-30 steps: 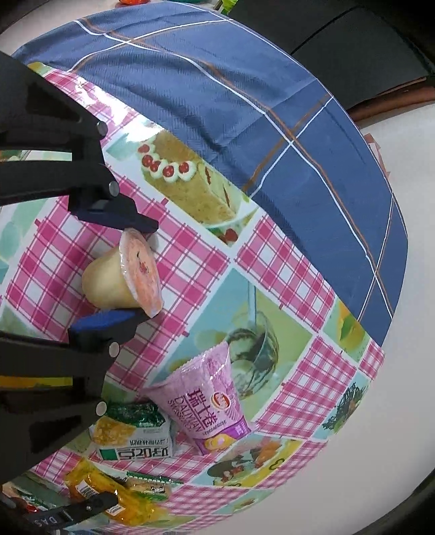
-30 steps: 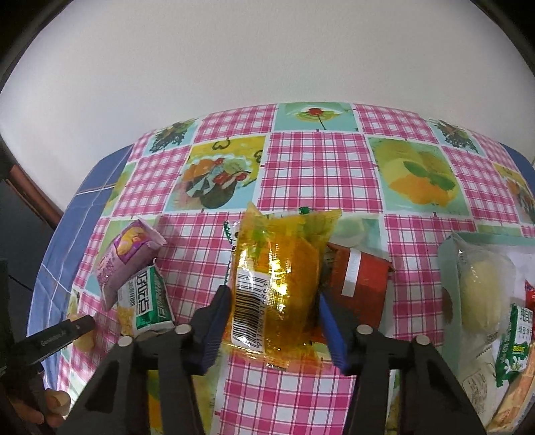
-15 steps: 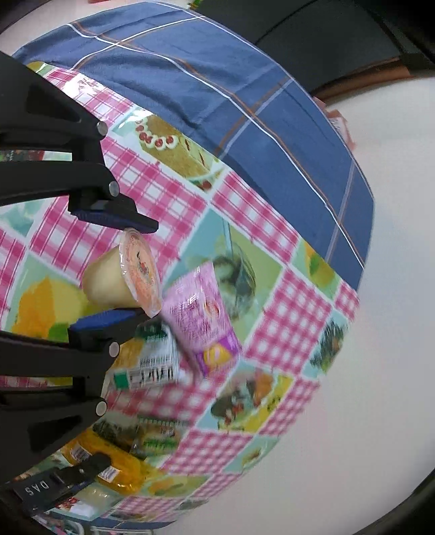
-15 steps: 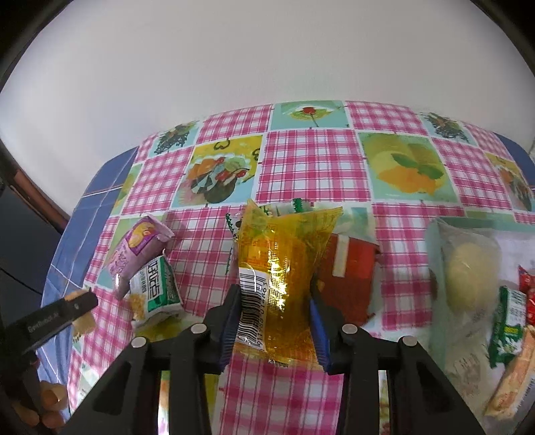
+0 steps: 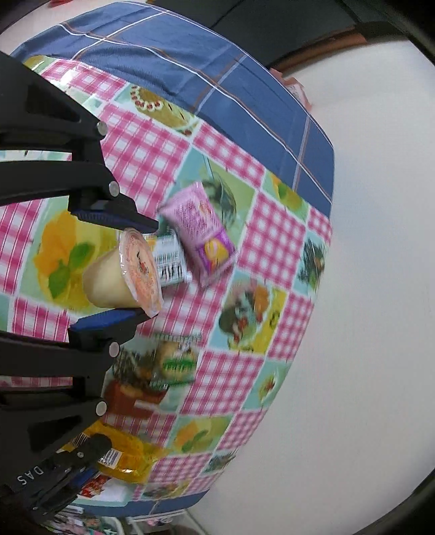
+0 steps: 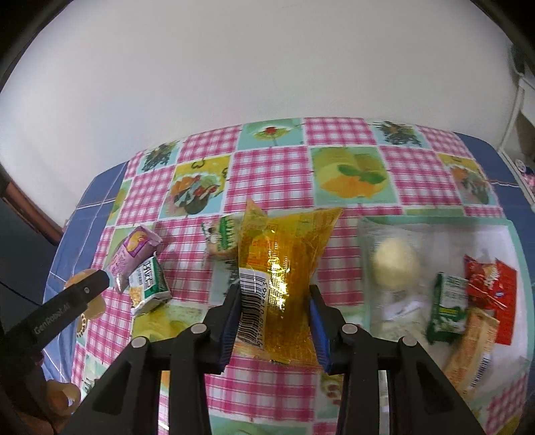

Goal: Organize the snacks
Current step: 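Carry the jelly cup and bread bag over the white tray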

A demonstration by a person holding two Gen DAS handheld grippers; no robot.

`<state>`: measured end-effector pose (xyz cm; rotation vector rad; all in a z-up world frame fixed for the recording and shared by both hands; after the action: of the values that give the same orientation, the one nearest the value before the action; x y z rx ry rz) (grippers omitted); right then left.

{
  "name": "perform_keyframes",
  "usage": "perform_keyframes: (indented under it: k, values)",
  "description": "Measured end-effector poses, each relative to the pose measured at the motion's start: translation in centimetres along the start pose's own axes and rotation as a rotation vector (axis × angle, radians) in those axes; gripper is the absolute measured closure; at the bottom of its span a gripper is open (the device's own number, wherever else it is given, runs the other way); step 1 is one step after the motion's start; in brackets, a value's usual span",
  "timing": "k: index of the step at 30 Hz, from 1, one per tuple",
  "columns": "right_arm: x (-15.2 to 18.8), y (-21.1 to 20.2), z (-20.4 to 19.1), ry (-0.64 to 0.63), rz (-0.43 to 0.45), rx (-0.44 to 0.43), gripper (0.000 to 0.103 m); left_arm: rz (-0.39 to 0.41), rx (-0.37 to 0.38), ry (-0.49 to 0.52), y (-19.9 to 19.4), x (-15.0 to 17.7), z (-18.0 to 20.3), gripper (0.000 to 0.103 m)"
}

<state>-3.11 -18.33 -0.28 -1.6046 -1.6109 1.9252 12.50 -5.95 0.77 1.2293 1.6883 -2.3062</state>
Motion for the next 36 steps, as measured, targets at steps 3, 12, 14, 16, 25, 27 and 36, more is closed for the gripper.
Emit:
perform_keyframes:
  k: [3,12,14,16,25,27,36]
  values:
    - [-0.3,-0.5,2.0,0.029,-0.002,0.018,0.062,0.002,0.032,0.033,-0.5,0.4,2.5,0.058]
    - [-0.5,-1.4,9.5,0.144,-0.008,0.108,0.062,-0.004,0.116,0.162,-1.6,2.8,10.4,0.058]
    - [-0.5,-1.5,10.9,0.166,-0.008,0.123,0.062,-0.002,0.124,0.196,-1.8,3.3,11.8,0.058]
    - [-0.5,-1.8,12.5,0.189,-0.006,0.139,0.062,-0.002,0.132,0.227,-2.1,3.9,13.1,0.058]
    - [-0.5,-3.2,17.7,0.265,0.017,0.196,0.062,-0.012,0.198,0.341,-2.9,6.4,18.1,0.058]
    - [-0.4,-3.6,18.9,0.275,0.022,0.217,0.062,-0.015,0.215,0.369,-3.1,7.0,19.3,0.058]
    - [0.1,-4.9,23.9,0.300,0.028,0.334,0.062,-0.027,0.253,0.512,-3.3,10.1,24.5,0.058]
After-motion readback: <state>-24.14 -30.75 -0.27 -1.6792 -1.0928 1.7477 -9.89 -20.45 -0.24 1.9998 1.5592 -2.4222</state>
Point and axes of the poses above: each gripper's, at about its wrist camera, not at the fingertips, and y roughly the way its jaws point, z to its right, x to its underside, the point moved 3 cm from there along y, roughly the way its jaws point, and after that the axes turned 7 degrees about z, right-handed, at the moved point
